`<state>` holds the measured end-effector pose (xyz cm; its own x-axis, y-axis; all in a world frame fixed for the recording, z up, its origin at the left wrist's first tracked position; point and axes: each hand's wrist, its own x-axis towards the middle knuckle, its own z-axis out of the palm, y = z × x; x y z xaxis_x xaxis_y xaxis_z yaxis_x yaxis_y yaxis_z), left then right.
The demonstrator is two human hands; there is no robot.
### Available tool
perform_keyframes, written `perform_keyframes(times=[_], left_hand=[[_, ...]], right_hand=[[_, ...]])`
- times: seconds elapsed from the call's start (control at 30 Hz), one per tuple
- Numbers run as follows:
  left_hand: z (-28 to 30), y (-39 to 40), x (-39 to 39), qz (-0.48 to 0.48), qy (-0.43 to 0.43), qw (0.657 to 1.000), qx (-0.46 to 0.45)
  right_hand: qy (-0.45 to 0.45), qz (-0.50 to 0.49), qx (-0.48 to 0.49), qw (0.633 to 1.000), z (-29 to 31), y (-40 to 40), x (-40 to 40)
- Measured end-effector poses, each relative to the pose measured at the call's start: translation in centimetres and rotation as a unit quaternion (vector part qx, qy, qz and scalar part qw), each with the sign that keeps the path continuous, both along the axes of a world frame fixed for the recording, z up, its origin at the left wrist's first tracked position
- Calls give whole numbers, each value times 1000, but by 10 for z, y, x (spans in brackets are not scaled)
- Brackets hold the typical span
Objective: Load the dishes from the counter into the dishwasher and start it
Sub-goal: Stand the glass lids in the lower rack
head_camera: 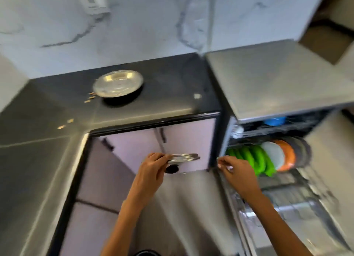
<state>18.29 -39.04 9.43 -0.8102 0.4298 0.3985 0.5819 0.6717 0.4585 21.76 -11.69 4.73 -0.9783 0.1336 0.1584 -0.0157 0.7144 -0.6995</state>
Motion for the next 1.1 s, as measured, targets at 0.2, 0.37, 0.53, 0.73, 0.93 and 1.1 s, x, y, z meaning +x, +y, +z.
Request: perform_keyframes(times=[0.2, 0.37, 0.53, 0.73, 0.93, 1.1], left_hand=[[-44, 185, -18, -222, -72, 972, -19], [-84, 297, -9, -343, -129, 930, -22], [-180, 346, -22, -314, -142, 935, -83], [-351, 367, -17, -315, -176, 903, -234], [-462, 373, 5, -346, -157, 845, -377], [-489, 378, 14, -349, -152, 816, -435]], right_hand=[[-39, -53, 5, 998, -36, 134, 77], [-34, -217, 26, 975, -81, 197, 123], [-120, -337, 87, 930, -162, 247, 154], [-151, -411, 12, 899, -291, 285, 172], [-141, -331, -66, 931, -356, 295, 135], [-192, -272, -94, 938, -400, 308, 93]])
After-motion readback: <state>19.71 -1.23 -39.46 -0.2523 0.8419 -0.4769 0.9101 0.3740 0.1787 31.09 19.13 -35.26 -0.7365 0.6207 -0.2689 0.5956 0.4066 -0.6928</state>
